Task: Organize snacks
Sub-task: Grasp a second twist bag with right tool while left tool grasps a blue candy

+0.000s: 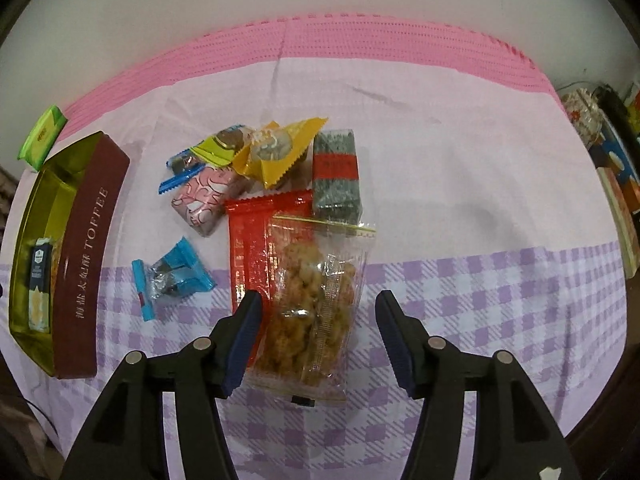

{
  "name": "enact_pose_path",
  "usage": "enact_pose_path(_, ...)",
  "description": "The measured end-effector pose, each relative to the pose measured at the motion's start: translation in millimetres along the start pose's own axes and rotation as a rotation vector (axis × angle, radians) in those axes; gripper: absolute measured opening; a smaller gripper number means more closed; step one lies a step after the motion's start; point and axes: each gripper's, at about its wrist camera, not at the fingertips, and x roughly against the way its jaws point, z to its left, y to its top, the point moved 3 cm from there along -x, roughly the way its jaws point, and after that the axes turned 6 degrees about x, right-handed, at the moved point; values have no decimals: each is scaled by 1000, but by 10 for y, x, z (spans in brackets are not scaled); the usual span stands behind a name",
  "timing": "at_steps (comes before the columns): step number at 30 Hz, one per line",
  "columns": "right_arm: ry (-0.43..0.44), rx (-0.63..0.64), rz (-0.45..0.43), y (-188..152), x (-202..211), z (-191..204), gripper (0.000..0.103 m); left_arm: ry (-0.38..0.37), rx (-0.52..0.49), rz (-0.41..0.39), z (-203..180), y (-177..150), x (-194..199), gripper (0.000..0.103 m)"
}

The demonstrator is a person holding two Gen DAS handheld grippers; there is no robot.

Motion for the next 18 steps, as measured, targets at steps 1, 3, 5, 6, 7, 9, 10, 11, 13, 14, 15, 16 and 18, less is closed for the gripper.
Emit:
enact_pose_path(1,9,-2,5,-10,-21,-11,51,-2,-7,-2,-28,-1,10,69)
enact_pose_path(3,29,-5,12,5,-70,0,42,-5,-30,-7,-107,-6,40,69)
enact_pose_path(5,37,-9,10,-6,-83,-14,39,-11,-55,-13,-191,-12,72,69)
enact_pose_path(6,42,-6,6,-8,-86,-17,37,-16,-65,-11,-242,-17,86,69)
enact_pose_path(7,46,-1,1,-10,-91,-28,37,-24,-71,-9,-284,-21,96,69)
enact_pose_path(9,49,11,-2,-21,-93,-37,37,-44,-81,-1,-380,-30,109,69)
enact_pose_path(10,48,12,-8,-30,-90,-55,37,-57,-90,2,-442,-35,115,69)
enact_pose_path(11,47,13,-11,-33,-90,-69,37,-68,-99,4,-503,-48,128,69)
enact_pose_path(13,43,16,-21,-84,-53,-129,37,-83,-129,4,-654,-61,149,69)
enact_pose_path(14,37,15,-25,-101,-33,-176,37,-90,-145,3,-726,-68,159,69)
enact_pose_path(15,28,15,-28,-109,-32,-207,36,-102,-168,3,-831,-80,171,69)
enact_pose_path(16,15,19,-34,-119,-24,-256,36,-111,-185,2,-904,-94,182,69)
enact_pose_path(18,-10,24,-41,-127,-24,-319,36,-135,-219,2,-1069,-114,199,69)
